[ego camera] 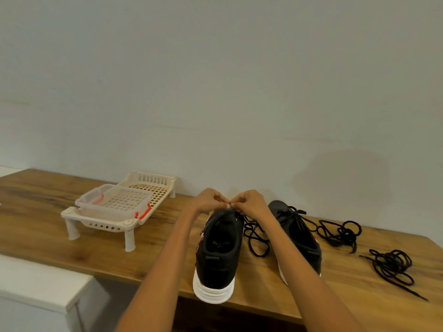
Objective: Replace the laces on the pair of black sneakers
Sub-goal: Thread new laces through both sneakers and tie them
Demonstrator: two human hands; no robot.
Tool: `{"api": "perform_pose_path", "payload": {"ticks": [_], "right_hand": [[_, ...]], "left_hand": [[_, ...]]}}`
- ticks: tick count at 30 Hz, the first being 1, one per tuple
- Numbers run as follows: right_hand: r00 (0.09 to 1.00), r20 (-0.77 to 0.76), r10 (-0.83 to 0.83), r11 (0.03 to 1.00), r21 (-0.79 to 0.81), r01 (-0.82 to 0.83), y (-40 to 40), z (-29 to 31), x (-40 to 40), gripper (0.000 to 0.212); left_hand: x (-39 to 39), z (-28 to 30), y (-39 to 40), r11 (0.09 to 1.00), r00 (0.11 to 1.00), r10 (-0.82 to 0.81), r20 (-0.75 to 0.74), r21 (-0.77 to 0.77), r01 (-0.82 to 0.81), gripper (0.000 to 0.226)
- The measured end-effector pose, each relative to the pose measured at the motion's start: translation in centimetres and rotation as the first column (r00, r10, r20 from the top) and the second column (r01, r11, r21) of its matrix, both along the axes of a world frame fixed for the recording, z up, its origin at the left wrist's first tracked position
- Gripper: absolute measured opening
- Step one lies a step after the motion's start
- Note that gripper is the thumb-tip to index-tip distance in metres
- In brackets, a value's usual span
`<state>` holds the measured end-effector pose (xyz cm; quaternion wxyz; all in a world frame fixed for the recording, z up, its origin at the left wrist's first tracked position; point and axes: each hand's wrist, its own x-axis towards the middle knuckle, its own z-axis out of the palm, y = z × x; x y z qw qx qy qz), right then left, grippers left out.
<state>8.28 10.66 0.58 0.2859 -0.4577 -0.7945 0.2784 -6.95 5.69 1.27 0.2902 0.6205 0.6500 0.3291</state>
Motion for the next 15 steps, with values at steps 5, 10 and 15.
{"api": "perform_pose_path", "payload": {"ticks": [5,10,15], "right_hand": [[0.99,0.143,-0.001,0.999,0.053,-0.007,0.0,-0.4,-0.7,0.017],[0.989,0.15,0.002,0.998,0.059,-0.011,-0.4,-0.5,-1.0,0.029],[0.997,0.075,-0.012,1.0,0.029,0.01,-0.8,-0.5,-2.3,0.013]], "left_hand": [[0.1,0.3,0.2,0.948,0.987,-0.057,-0.151,-0.317,0.006,0.046],[-0.8,0.6,0.0,0.97,0.977,0.191,0.092,-0.167,-0.174,0.018],[-2.6,-0.2,-0.4,0.949,0.912,0.289,0.293,-0.211,-0.233,0.002]]}}
